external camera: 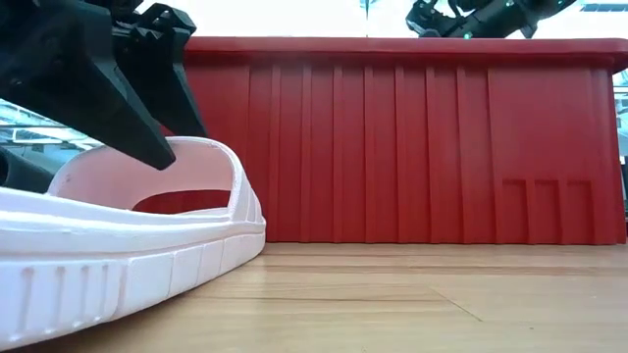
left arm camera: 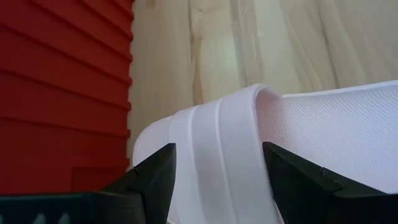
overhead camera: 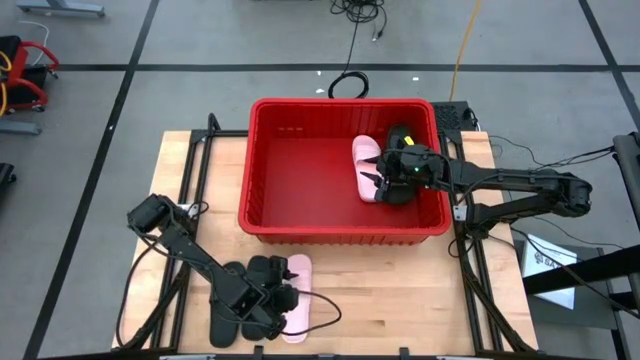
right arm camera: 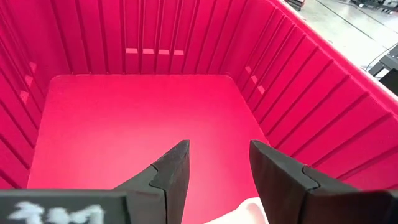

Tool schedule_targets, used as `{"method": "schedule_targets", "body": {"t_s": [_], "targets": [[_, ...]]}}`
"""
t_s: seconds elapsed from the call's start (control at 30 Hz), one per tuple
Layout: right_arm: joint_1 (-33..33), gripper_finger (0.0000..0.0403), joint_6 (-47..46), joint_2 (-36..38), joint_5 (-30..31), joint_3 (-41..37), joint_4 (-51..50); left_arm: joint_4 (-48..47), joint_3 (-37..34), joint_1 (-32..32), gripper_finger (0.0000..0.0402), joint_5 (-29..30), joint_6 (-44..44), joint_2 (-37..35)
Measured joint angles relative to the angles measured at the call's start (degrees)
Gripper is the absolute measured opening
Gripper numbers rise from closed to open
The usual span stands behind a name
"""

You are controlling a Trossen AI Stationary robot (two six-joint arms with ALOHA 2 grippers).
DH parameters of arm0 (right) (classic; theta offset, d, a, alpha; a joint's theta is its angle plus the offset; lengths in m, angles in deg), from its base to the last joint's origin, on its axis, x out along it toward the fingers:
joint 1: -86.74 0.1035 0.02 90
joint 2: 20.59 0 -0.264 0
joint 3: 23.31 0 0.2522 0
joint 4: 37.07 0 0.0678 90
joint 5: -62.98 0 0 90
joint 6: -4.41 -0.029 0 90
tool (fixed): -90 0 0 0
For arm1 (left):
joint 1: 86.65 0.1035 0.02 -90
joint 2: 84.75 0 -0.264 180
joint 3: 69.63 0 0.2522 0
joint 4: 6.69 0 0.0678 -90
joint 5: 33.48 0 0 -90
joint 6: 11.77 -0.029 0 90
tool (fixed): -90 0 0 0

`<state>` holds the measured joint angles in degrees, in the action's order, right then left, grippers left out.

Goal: Pick and place slides into bin
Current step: Put the pink slide into the red organizer bin

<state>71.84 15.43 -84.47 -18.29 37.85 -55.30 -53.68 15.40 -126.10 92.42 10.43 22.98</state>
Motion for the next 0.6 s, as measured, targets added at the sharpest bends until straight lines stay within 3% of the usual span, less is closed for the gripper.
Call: {"method": "schedule_targets", "body": {"t_s": [0.13, 0.23, 0.6], "targets": [[0.00, 0.0155, 0.12, 0.00, 0.01, 0.00, 0.44, 0.03, 0.00, 0.44, 0.0232, 0.48, 0.41, -0.01], [0.00, 0.0155, 0.33, 0.00, 0.00, 0.00, 1.68, 0.24, 0.00, 0.44, 0.0208, 1.27, 0.43, -0.01], [0.00, 0.0155, 0.77, 0.00, 0.00, 0.00, 5.17, 0.35, 0.06, 1.32, 0.0031, -1.54, 0.28, -0.01]]}}
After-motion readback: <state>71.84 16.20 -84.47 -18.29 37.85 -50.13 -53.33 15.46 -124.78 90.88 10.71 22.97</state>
